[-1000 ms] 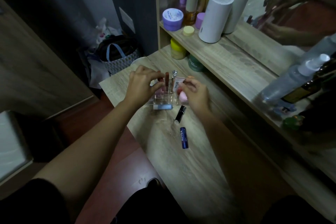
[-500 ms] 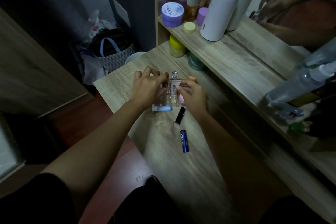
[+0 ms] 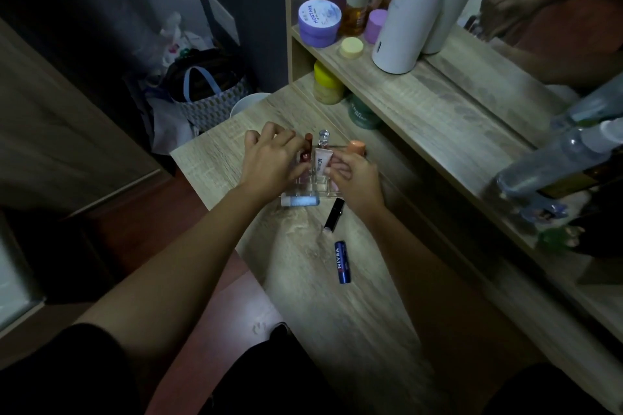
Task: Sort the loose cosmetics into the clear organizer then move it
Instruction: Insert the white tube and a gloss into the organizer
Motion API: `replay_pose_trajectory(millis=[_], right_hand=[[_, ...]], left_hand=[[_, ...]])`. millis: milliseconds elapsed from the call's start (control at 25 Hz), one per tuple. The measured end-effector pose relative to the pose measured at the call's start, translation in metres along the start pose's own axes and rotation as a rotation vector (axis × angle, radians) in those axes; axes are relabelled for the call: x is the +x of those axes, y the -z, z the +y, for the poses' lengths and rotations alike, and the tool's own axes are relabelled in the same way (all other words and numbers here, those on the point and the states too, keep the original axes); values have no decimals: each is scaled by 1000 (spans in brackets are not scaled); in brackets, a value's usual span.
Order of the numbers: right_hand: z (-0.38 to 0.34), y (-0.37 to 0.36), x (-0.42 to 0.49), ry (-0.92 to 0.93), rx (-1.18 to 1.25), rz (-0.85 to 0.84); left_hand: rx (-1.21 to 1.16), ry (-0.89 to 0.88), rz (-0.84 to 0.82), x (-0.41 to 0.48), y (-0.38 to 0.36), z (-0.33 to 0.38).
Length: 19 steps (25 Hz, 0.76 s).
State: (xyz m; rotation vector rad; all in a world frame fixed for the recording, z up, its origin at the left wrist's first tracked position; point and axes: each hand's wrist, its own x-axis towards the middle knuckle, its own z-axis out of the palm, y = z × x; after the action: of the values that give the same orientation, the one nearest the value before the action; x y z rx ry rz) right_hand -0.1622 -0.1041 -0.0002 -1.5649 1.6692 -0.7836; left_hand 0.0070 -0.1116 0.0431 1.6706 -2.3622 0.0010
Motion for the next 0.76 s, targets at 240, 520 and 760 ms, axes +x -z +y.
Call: replay_pose_trajectory(millis=[240,520,760], right_hand=[[3,18,-28,109,-93,72],[33,12,-102,-266,-141,-150],[35,2,-124,-309,-205,-139]], left_hand=[[-231,-71,134,-40,-7,-2],[-185,-18,-194,-70,-48,1],[-186,138,-333,-77,-53,6]])
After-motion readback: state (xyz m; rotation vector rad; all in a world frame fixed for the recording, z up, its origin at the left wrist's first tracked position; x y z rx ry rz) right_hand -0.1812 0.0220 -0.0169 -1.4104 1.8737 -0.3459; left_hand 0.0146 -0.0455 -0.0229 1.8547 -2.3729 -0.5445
